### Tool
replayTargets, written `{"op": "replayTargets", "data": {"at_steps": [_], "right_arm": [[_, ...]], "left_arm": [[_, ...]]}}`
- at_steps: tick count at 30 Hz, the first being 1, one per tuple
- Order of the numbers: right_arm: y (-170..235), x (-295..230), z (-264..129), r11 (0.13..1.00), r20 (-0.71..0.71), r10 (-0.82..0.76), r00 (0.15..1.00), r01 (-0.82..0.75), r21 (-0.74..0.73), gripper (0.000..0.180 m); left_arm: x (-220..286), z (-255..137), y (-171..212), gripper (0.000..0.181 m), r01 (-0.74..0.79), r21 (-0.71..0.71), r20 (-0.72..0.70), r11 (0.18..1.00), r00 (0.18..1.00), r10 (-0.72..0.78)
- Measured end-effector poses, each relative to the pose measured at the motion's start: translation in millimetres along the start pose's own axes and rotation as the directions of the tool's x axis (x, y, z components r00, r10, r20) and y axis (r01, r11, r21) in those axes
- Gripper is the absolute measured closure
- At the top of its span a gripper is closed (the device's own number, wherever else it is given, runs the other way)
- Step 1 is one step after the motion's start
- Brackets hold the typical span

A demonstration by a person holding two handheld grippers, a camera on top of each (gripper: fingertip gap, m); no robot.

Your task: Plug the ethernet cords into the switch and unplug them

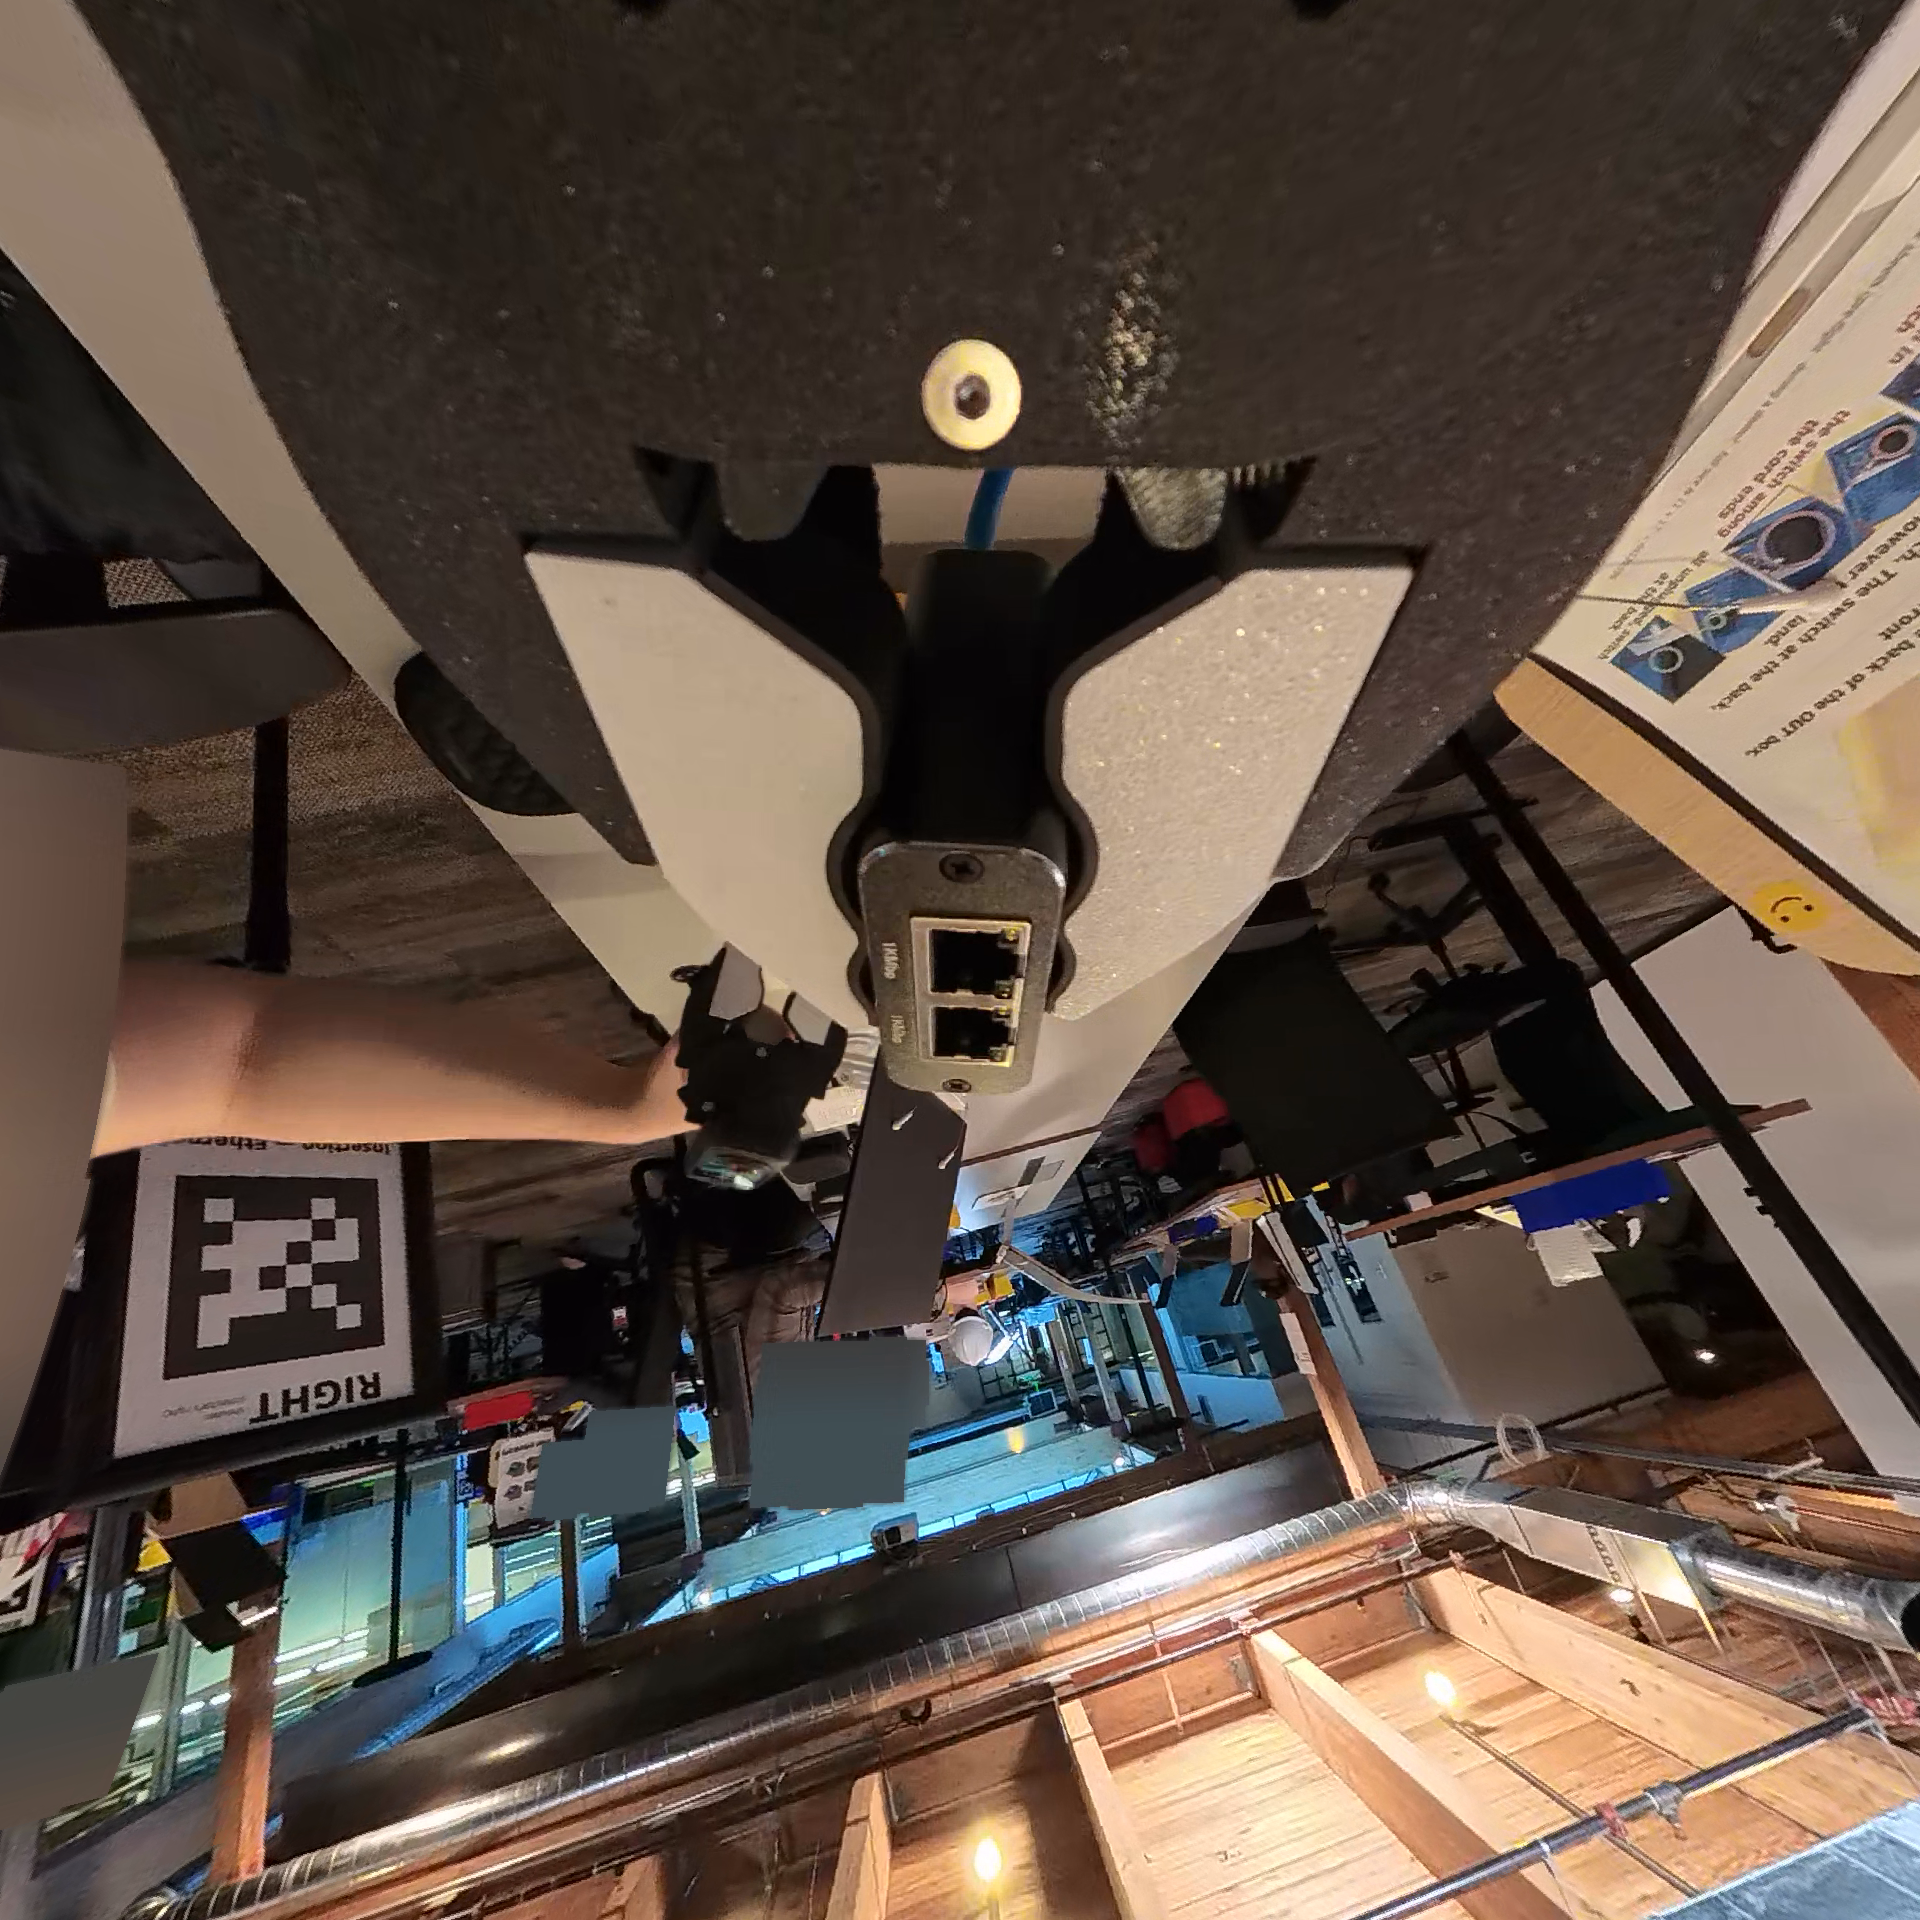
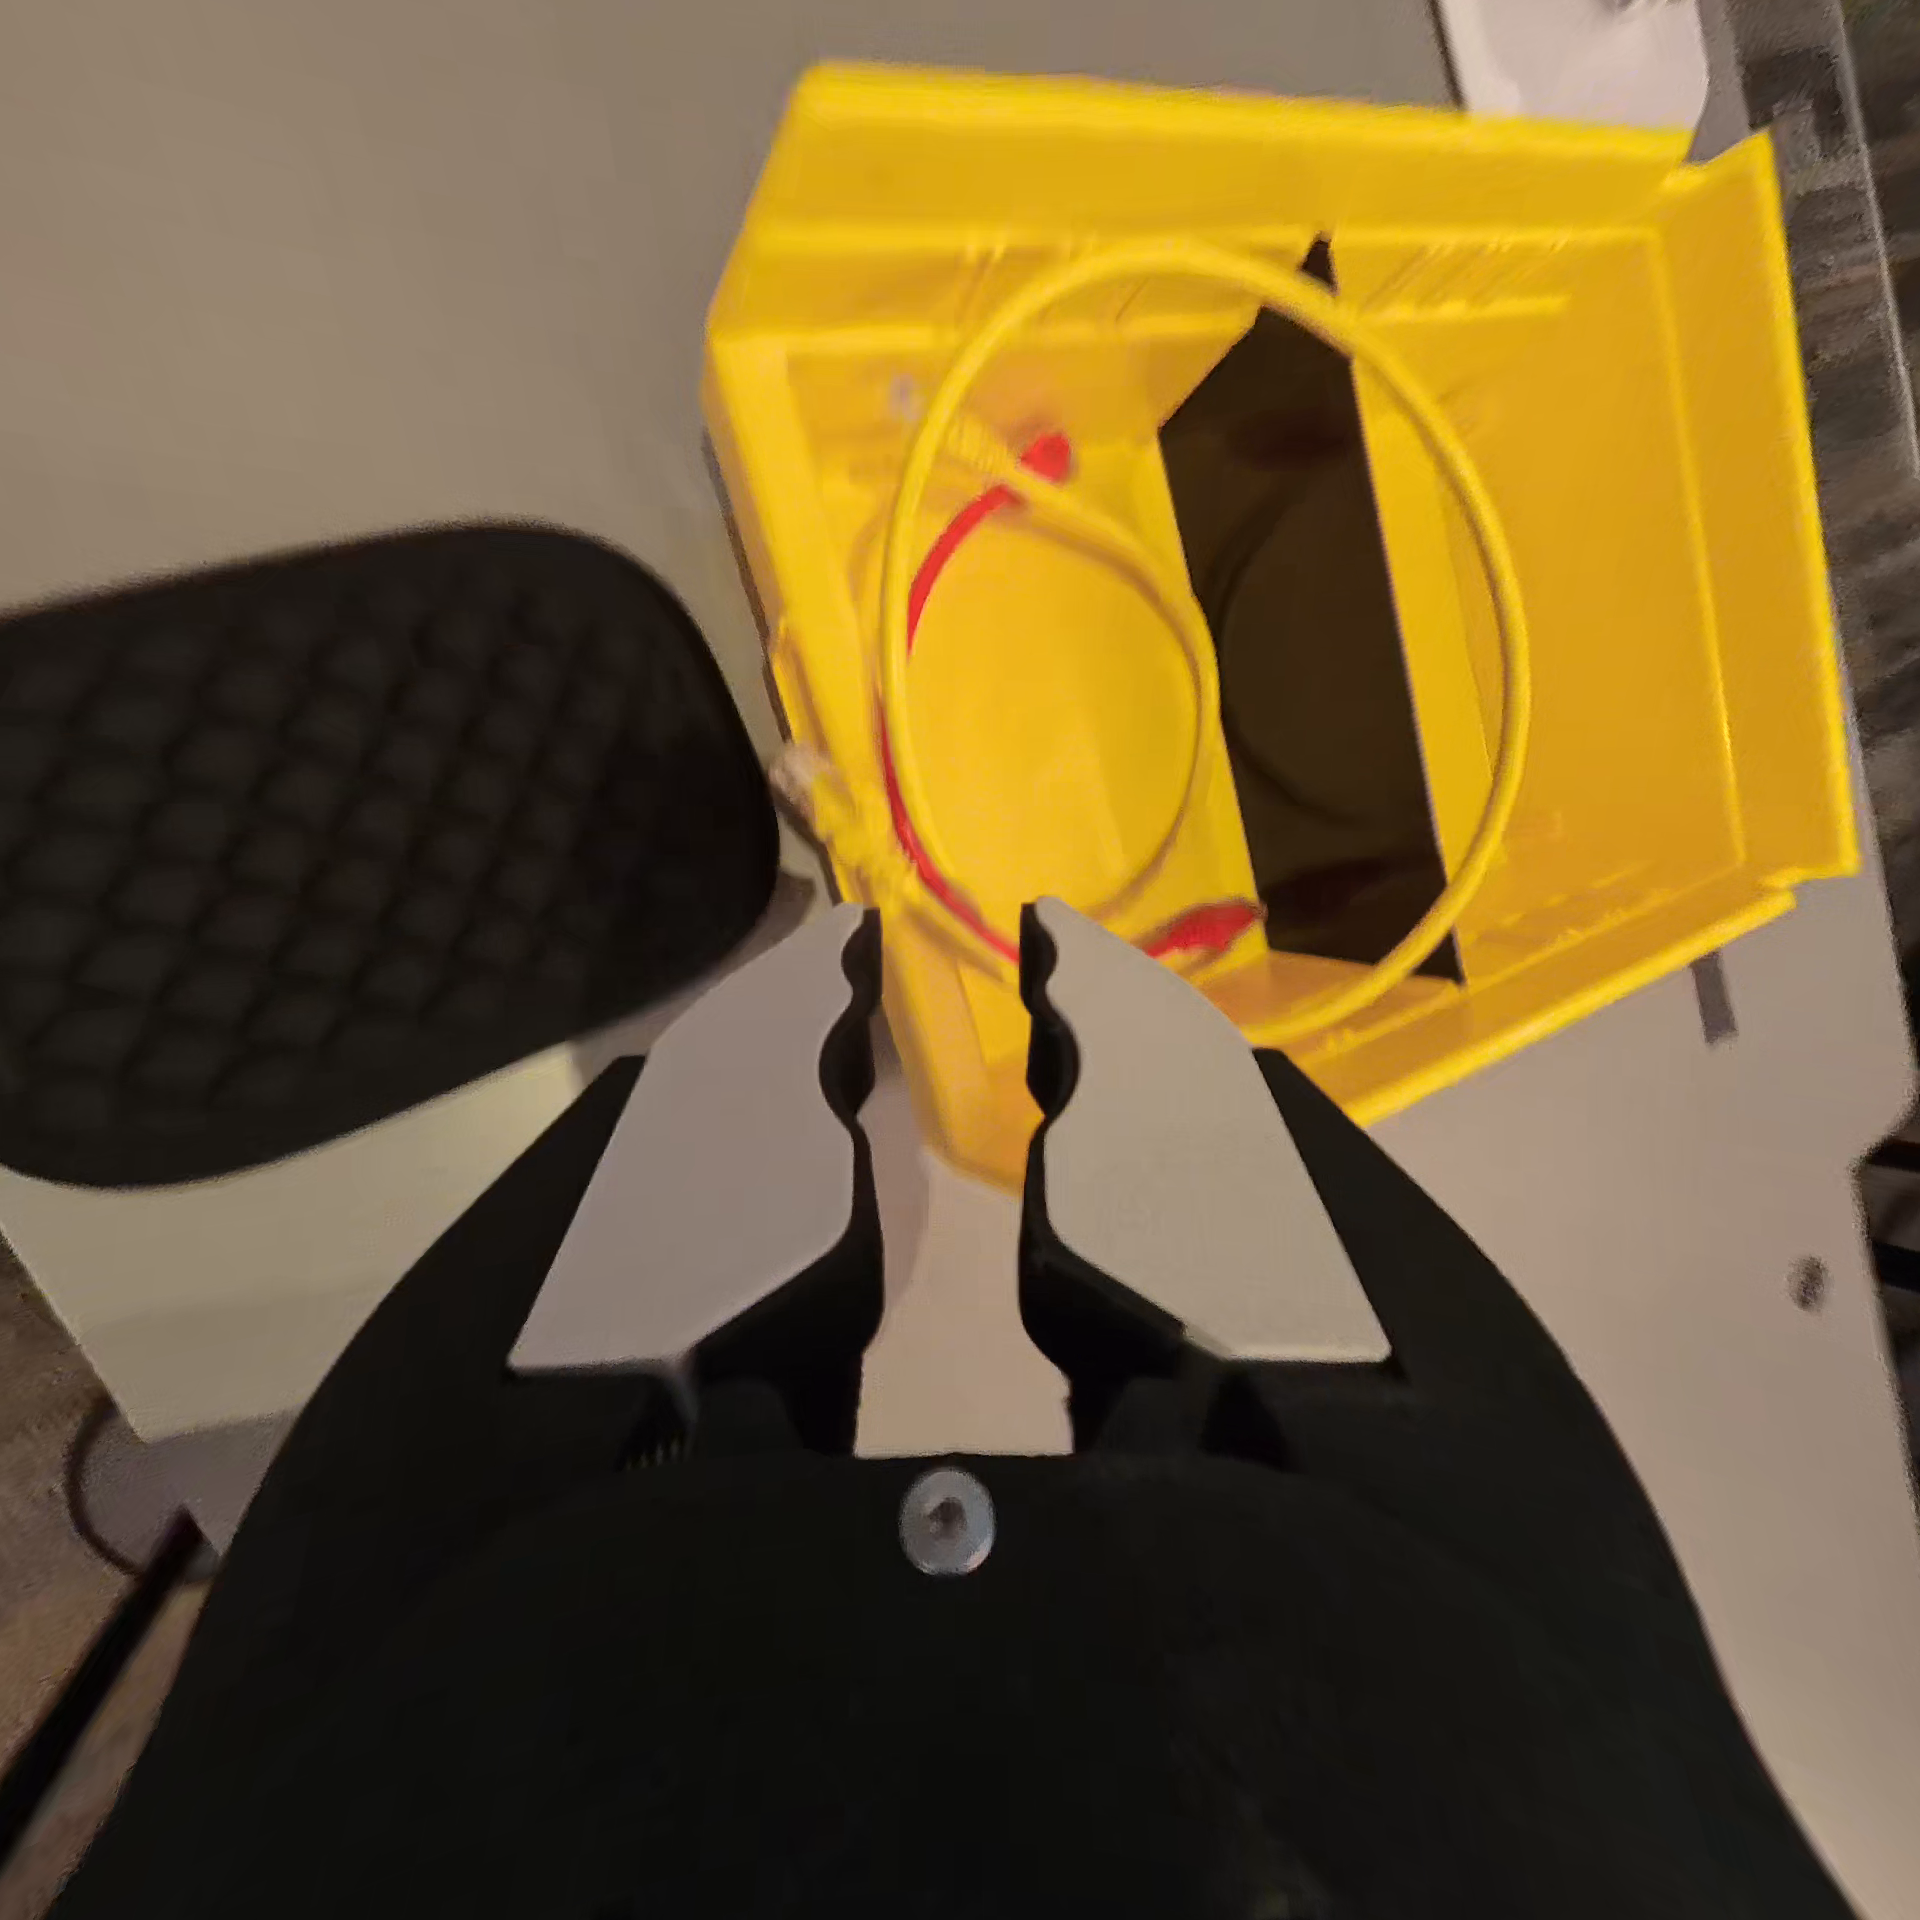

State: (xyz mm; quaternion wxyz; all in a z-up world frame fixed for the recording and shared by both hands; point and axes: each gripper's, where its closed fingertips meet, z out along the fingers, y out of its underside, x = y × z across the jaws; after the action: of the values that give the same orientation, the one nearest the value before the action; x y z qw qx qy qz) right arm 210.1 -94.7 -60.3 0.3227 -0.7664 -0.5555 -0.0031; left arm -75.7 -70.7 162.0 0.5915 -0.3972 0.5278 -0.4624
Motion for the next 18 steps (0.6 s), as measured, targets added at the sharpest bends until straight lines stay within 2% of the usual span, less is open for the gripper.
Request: {"op": "replayTargets", "data": {"at_steps": [4,8,15,18], "right_arm": [[28,-6,7,0.987,-0.037,-0.099,0.994,0.093,-0.130,0.151],[25,-11,26,0.971,-0.038,-0.195,0.980,0.187,-0.153,0.152],[16,-11,48,0.977,0.059,-0.128,0.990,0.136,-0.162,0.157],[-5,-10,45,0.993,0.085,-0.087,0.993,0.093,-0.071,0.165]], "left_arm": [[6,4,-1,0.155,-0.011,-0.008,-0.022,1.000,1.000,0.011],[11,9,1,0.155,-0.027,-0.025,-0.024,0.999,0.999,0.027],[16,13,4,0.155,-0.031,-0.040,-0.050,0.999,0.998,0.029],[16,10,1,0.155,-0.032,-0.031,-0.051,0.999,0.998,0.031]]}}
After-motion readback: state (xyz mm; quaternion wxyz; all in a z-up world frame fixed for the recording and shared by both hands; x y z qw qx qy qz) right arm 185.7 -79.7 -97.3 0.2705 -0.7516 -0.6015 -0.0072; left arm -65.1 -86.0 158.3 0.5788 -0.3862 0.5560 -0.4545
